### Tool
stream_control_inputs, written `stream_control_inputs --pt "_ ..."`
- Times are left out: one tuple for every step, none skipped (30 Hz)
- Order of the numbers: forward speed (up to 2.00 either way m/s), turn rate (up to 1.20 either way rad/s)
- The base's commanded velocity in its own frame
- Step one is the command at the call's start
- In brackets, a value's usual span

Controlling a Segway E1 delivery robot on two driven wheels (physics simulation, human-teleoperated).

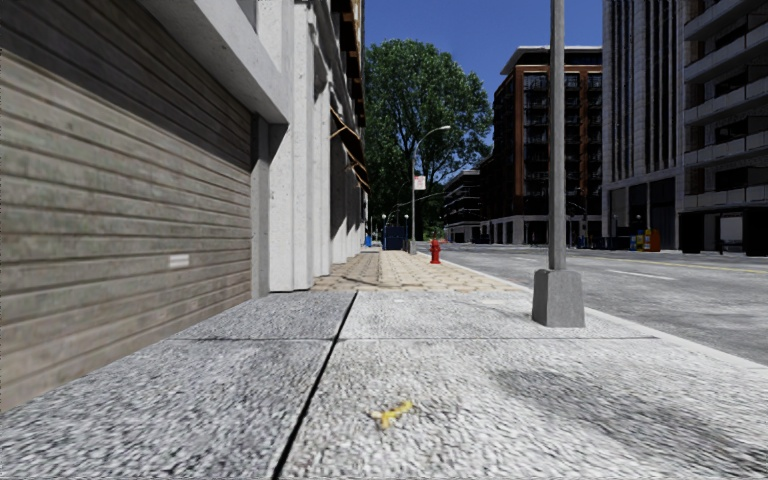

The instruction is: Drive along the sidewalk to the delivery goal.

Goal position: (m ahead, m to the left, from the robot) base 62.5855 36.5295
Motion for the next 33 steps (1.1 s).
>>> stream_control_inputs --pt "2.0 0.0" --pt "2.0 0.0" --pt "2.0 0.0" --pt "2.0 0.0" --pt "2.0 0.0" --pt "2.0 0.0" --pt "2.0 0.0" --pt "2.0 0.0" --pt "2.0 0.0" --pt "2.0 0.0" --pt "2.0 0.0" --pt "2.0 0.0" --pt "2.0 0.0" --pt "2.0 0.0" --pt "2.0 0.0" --pt "2.0 0.0" --pt "2.0 0.0" --pt "2.0 0.0" --pt "2.0 0.0" --pt "2.0 0.0" --pt "2.0 0.0" --pt "2.0 0.0" --pt "2.0 0.0" --pt "2.0 0.0" --pt "2.0 0.0" --pt "2.0 0.0" --pt "2.0 0.0" --pt "2.0 0.0" --pt "2.0 0.0" --pt "2.0 0.0" --pt "2.0 0.0" --pt "2.0 0.0" --pt "2.0 0.0"
